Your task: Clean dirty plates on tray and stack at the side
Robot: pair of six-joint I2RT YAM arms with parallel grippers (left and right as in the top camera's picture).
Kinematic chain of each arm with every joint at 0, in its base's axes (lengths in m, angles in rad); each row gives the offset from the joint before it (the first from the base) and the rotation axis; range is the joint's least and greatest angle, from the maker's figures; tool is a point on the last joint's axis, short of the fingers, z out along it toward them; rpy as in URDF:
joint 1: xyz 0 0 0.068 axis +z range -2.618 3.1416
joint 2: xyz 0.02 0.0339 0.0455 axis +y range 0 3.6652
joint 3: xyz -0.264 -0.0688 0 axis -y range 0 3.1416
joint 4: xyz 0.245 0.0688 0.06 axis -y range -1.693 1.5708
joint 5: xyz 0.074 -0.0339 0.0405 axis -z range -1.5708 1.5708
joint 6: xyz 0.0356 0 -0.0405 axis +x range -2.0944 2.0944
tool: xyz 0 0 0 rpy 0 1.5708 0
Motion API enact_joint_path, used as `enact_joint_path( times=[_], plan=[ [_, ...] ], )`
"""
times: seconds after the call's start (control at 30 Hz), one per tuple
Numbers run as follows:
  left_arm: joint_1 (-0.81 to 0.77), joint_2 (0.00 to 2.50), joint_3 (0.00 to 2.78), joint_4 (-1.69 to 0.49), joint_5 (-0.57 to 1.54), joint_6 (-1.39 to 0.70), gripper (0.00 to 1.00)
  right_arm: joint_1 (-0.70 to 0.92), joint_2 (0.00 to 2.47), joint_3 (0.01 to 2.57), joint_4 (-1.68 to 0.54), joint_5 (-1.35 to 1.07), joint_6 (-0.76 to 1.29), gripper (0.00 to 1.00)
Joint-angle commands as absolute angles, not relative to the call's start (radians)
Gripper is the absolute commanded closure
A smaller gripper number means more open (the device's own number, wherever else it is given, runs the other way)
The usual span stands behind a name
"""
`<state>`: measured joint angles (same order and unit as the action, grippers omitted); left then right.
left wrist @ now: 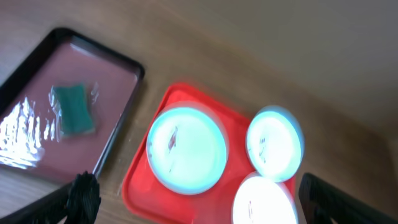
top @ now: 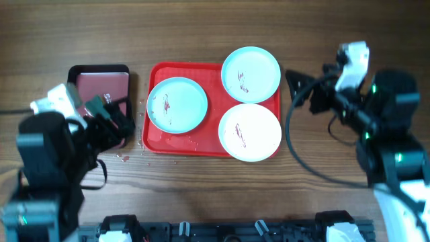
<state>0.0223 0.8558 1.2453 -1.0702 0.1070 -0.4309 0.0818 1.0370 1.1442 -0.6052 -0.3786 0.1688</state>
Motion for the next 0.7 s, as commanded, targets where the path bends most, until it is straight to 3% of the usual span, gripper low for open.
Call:
enact_joint_path(
  times=[0.0,0.13,0.2,0.3,0.37,0.43,0.53,0.67],
  plan=[
    [0.033,1.085,1.433,-1.234,0.115,-0.362,0.00,0.086,1.223,1.354,-0.735,-0.475,0.096,0.00],
    [0.047,1.339,1.529,-1.300,0.064,-0.261,0.00,0.091,1.362,1.379,-0.619,-0.533,0.178,0.01],
    [0.049,1.441,1.529,-1.272,0.048,-0.268,0.00,0.131,1.422,1.379,-0.576,-0.532,0.169,0.10],
    [0.071,1.551,1.529,-1.268,0.048,-0.295,0.00,0.278,1.558,1.385,-0.543,-0.430,0.299,0.13],
    [0.118,1.575,1.529,-1.240,0.047,-0.303,0.00,0.373,1.639,1.400,-0.544,-0.353,0.351,0.20],
    [0.181,1.574,1.529,-1.197,0.047,-0.303,0.00,0.484,1.733,1.419,-0.542,-0.244,0.400,0.35],
    [0.271,1.574,1.529,-1.155,0.048,-0.355,0.00,0.596,1.848,1.425,-0.524,-0.017,0.403,0.40],
    [0.332,1.578,1.529,-1.147,0.032,-0.345,0.00,0.654,2.030,1.428,-0.448,0.003,0.340,0.52]
  ],
)
